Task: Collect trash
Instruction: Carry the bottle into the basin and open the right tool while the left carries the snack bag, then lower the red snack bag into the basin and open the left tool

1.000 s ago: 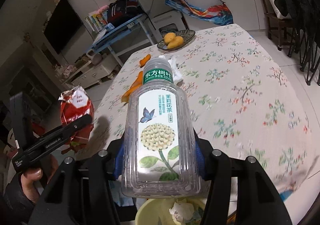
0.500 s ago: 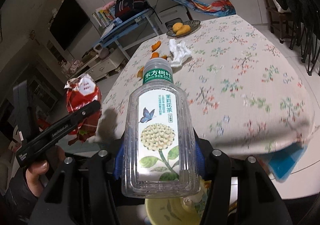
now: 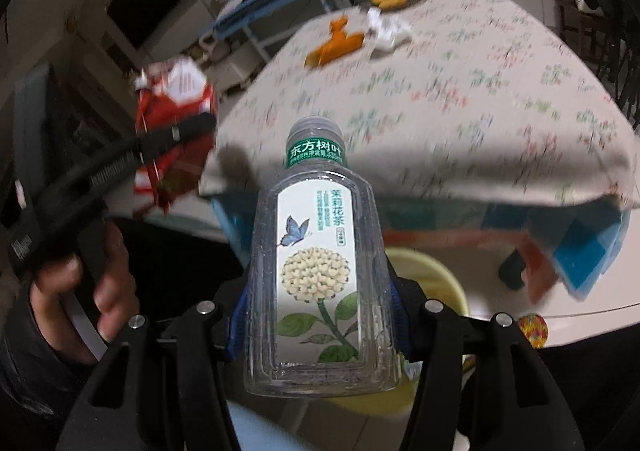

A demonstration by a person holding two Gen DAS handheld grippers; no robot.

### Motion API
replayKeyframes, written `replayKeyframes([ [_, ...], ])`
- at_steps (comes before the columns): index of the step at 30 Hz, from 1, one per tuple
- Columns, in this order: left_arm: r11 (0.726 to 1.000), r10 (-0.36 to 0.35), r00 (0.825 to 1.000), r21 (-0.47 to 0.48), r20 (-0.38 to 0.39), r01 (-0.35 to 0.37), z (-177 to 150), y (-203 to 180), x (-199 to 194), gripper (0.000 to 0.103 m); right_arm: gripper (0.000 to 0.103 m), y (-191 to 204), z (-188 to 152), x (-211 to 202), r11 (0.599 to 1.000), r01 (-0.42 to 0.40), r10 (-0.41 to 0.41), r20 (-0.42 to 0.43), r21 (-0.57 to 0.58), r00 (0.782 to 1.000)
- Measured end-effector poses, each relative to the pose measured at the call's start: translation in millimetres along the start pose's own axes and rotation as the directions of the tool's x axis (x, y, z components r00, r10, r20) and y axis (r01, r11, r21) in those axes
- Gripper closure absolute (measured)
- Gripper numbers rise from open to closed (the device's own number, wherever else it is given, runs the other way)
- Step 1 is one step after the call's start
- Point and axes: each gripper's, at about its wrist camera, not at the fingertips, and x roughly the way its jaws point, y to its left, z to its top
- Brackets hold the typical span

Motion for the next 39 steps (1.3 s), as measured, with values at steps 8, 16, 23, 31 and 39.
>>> replayKeyframes([
  [8, 1.0, -0.031, 1.0, 0.002, 0.002, 0.031, -7.7, -3.3, -11.9, 0.059, 0.048, 0.7, -27.3, 26.6, 0.996, 0.081, -0.087, -0.174, -0.043, 0.981],
  [16, 0.998, -0.05, 0.999, 0.033, -0.01, 0.051, -14.1, -14.9, -12.5, 0.059, 0.048, -13.0, -38.8, 53.6, 0.992, 0.124, -0.126, -0.311, -0.028, 0.942],
  [23, 0.995, -0.073, 0.997, 0.072, -0.033, 0.075, -23.0, -27.5, -12.5, 0.059, 0.045, -15.0, -37.7, 49.8, 0.991, 0.132, -0.128, -0.3, -0.007, 0.945],
  [31, 0.987, -0.1, 0.992, 0.122, -0.072, 0.109, -32.6, -42.0, -9.5, 0.059, 0.036, -17.5, -31.5, 38.3, 0.99, 0.136, -0.125, -0.243, 0.029, 0.962],
  [39, 0.96, -0.156, 0.972, 0.204, -0.176, 0.191, -49.9, -61.7, 0.7, 0.059, 0.029, -34.8, -14.9, -19.7, 0.976, 0.142, -0.153, 0.058, 0.166, 0.986],
])
